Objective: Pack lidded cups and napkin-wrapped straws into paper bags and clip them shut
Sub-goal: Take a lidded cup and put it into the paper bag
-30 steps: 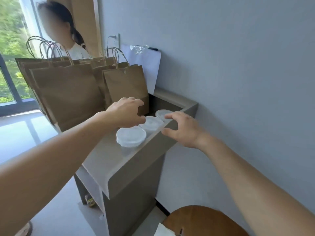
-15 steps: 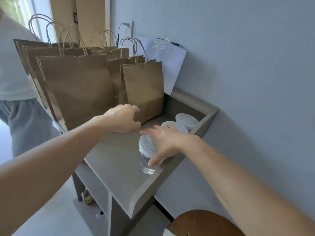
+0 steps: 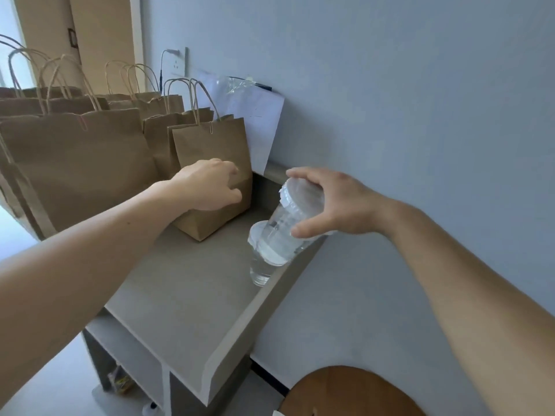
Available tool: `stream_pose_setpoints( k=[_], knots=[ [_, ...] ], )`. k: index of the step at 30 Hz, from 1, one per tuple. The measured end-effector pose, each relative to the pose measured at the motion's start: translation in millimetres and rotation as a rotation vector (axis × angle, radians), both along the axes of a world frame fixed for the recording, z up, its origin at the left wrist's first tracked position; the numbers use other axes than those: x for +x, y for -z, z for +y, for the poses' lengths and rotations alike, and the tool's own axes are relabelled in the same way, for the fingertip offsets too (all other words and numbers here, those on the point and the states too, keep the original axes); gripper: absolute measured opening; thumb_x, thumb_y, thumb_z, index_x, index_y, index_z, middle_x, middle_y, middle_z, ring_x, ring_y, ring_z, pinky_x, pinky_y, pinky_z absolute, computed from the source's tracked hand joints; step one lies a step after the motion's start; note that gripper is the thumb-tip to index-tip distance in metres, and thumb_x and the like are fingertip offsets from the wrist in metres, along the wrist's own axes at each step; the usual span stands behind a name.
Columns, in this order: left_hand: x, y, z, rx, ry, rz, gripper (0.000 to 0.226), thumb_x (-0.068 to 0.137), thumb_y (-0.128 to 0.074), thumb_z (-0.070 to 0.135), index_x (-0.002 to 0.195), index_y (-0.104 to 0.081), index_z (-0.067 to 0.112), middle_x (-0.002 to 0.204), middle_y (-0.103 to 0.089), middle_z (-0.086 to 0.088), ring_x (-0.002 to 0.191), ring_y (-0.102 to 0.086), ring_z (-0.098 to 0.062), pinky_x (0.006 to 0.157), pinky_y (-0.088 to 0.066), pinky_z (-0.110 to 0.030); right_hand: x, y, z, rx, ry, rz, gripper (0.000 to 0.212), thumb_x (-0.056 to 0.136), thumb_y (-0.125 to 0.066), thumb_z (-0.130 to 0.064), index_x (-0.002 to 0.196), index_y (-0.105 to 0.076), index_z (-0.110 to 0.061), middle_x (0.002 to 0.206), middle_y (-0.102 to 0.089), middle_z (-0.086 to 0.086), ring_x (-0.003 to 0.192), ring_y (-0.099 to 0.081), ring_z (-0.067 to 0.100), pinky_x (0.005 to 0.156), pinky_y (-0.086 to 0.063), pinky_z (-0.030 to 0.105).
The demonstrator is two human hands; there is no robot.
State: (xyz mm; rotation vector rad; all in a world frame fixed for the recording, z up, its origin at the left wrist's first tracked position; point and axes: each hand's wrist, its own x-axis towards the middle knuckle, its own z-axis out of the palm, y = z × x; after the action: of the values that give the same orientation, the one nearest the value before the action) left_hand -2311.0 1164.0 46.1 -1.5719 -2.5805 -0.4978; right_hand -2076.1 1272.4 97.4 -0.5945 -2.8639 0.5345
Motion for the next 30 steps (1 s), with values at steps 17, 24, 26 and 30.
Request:
stream_pose_setpoints(
  k=[17, 24, 26, 30],
  knots=[
    [282.4, 92.9, 137.0, -0.261, 0.480, 0.016, 0.063, 0.090, -0.055, 0.047, 0.146, -0.039, 0.024, 0.141, -0.049, -0.004, 0.126, -0.048, -0.028, 0.095, -0.042, -0.037, 298.9, 106.2, 71.4, -0.050, 0.550, -0.187, 0.111, 0.050, -0.081, -0.061, 0.147, -0.034, -0.035, 0.140, -0.043, -0.008, 0.126, -0.045, 0.014, 0.098, -0.041, 0.030],
    [401.0, 212.2, 139.4, -0.549, 0.573, -0.126, 0.064, 0.087, -0.063, 0.040, 0.144, -0.040, 0.022, 0.139, -0.050, -0.002, 0.124, -0.050, -0.025, 0.098, -0.046, -0.039, 383.1, 206.4, 90.3, -0.177, 0.629, -0.282, 0.116, 0.045, -0.074, -0.068, 0.148, -0.030, -0.035, 0.142, -0.040, -0.007, 0.129, -0.042, 0.018, 0.098, -0.043, 0.039],
    [419.3, 237.9, 132.4, -0.665, 0.588, -0.156, 0.072, 0.079, -0.071, 0.034, 0.143, -0.041, 0.020, 0.134, -0.054, -0.002, 0.117, -0.055, -0.024, 0.095, -0.050, -0.038, 395.5, 228.2, 94.7, -0.191, 0.641, -0.291, 0.115, 0.047, -0.074, -0.068, 0.147, -0.030, -0.034, 0.140, -0.041, -0.005, 0.128, -0.042, 0.019, 0.097, -0.044, 0.040],
    [439.7, 276.3, 113.5, -0.883, 0.631, -0.251, 0.093, 0.071, -0.081, 0.035, 0.148, -0.032, 0.021, 0.133, -0.056, -0.002, 0.111, -0.058, -0.025, 0.091, -0.054, -0.040, 404.0, 256.2, 102.5, -0.204, 0.674, -0.276, 0.112, 0.049, -0.074, -0.067, 0.147, -0.030, -0.033, 0.140, -0.041, -0.004, 0.129, -0.041, 0.021, 0.096, -0.044, 0.042]
  ],
)
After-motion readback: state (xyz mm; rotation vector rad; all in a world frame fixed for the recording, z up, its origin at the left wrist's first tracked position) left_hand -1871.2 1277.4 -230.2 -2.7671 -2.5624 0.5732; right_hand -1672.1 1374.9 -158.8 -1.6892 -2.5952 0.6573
